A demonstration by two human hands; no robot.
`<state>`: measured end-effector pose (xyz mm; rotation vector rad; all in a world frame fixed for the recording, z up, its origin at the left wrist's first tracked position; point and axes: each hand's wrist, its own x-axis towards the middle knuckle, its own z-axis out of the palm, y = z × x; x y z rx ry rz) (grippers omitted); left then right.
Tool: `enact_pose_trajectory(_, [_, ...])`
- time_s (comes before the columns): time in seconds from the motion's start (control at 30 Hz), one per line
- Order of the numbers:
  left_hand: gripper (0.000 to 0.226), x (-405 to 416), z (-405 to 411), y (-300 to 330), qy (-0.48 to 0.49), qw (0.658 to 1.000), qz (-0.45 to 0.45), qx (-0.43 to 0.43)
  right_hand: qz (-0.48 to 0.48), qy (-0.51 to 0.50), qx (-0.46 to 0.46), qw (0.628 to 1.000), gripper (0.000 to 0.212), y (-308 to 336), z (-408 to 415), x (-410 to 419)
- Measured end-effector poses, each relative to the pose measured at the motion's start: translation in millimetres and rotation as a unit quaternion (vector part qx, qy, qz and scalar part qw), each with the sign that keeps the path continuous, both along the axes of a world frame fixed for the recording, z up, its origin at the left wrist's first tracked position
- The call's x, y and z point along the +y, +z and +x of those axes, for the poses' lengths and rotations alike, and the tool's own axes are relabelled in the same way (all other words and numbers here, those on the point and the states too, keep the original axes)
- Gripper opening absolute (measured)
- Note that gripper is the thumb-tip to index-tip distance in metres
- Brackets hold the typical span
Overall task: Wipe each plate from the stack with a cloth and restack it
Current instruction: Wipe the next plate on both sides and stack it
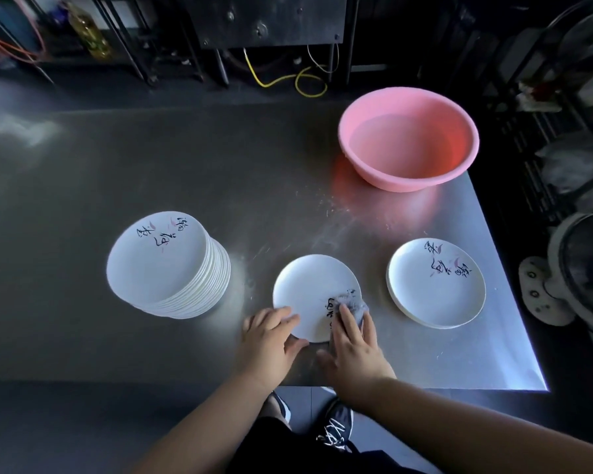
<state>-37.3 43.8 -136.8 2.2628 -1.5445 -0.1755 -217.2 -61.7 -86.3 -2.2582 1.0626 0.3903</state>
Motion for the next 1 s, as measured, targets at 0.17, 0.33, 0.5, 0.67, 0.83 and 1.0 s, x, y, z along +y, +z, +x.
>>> enact_pose_trajectory(0.17, [0.027, -1.3, -3.2, -4.9, 0.006, 0.999, -0.033, -0.018, -0.072, 0.022, -0.059, 0.995, 0.063, -19.3, 9.6, -57.3])
enact_pose_trajectory(0.33, [0.029, -5.8, -3.1, -2.0, 0.008, 1.000, -0.021, -0.009, -0.129, 0.019, -0.112, 0.985, 0.047, -35.8, -0.8, -20.9])
enact_pose_trajectory(0.5, [0.039, -11.4, 4.0, 13.4, 0.016, 0.999, 0.040, 0.005, -0.089, -0.010, -0.181, 0.979, 0.016, -1.4, -3.7, -18.6])
enact_pose_trajectory(0.67, [0.053, -26.1, 19.1, 50.6, 0.137, 0.981, 0.110, 0.082, -0.052, -0.114, 0.026, 0.992, 0.032, 50.2, 27.1, -78.6])
enact_pose_trajectory(0.83, [0.049, -50.6, 41.9, 66.0, 0.170, 0.930, 0.261, 0.193, 0.034, -0.121, 0.137, 0.983, 0.033, 50.0, 50.9, -110.8])
enact_pose_trajectory(1.0, [0.056, -67.1, 47.2, 76.1, 0.172, 0.891, 0.300, 0.295, 0.069, -0.120, 0.137, 0.981, 0.039, 23.4, 55.7, -119.5])
